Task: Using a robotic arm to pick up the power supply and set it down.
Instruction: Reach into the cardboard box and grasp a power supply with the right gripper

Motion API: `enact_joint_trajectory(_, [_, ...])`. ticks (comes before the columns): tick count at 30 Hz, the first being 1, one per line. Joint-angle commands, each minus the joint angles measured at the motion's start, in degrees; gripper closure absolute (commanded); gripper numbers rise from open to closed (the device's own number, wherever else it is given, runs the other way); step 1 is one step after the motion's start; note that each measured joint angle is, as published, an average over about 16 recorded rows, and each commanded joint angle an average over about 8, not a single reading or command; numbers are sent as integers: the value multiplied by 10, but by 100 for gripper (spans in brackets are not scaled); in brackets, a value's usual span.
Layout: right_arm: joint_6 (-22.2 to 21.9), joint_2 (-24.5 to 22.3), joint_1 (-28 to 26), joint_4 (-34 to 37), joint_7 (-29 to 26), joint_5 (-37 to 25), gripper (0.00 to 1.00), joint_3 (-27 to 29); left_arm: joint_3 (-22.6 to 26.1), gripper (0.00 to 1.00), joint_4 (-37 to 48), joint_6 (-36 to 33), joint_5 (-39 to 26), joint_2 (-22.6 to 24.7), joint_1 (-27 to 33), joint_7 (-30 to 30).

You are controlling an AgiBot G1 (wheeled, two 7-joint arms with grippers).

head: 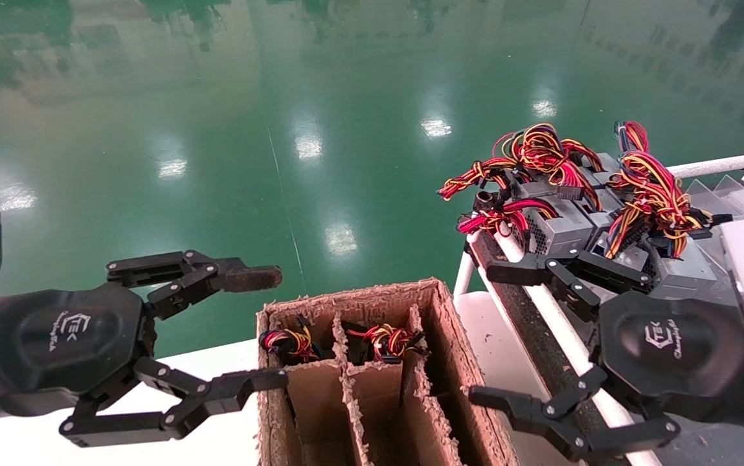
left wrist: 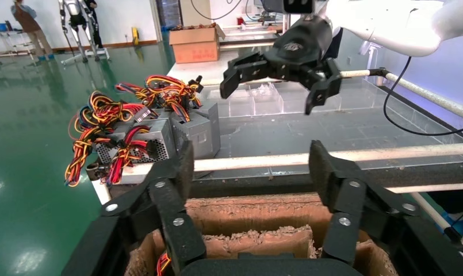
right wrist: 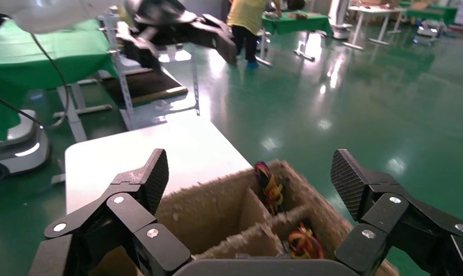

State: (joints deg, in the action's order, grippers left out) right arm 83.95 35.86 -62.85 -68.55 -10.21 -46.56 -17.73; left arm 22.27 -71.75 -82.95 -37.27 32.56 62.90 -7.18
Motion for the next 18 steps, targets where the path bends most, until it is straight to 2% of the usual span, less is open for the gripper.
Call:
enact_joint_trajectory(1, [0,0,-1,12,6,-6,0,-1,0,0,0,0,0,0,0,0])
enact_joint_trajectory(7, [-30,52,-50,41,-23,-102,0,-56,0,0,0,0,0,0,0,0])
enact_joint_trajectory(8, [-35,64,-59,47,-30,-118,6,-66,0,0,0,0,0,0,0,0])
enact_joint_trajectory(15, [-70,132,-99,91,-52,-207,94,-119,0,0,0,0,0,0,0,0])
enact_joint_trajectory(16, [-75,138,-101,95,-53,-215,100,-122,0,0,0,0,0,0,0,0])
enact_joint_trajectory(18, [-85,149,-103,102,-56,-226,100,-128,0,0,0,0,0,0,0,0])
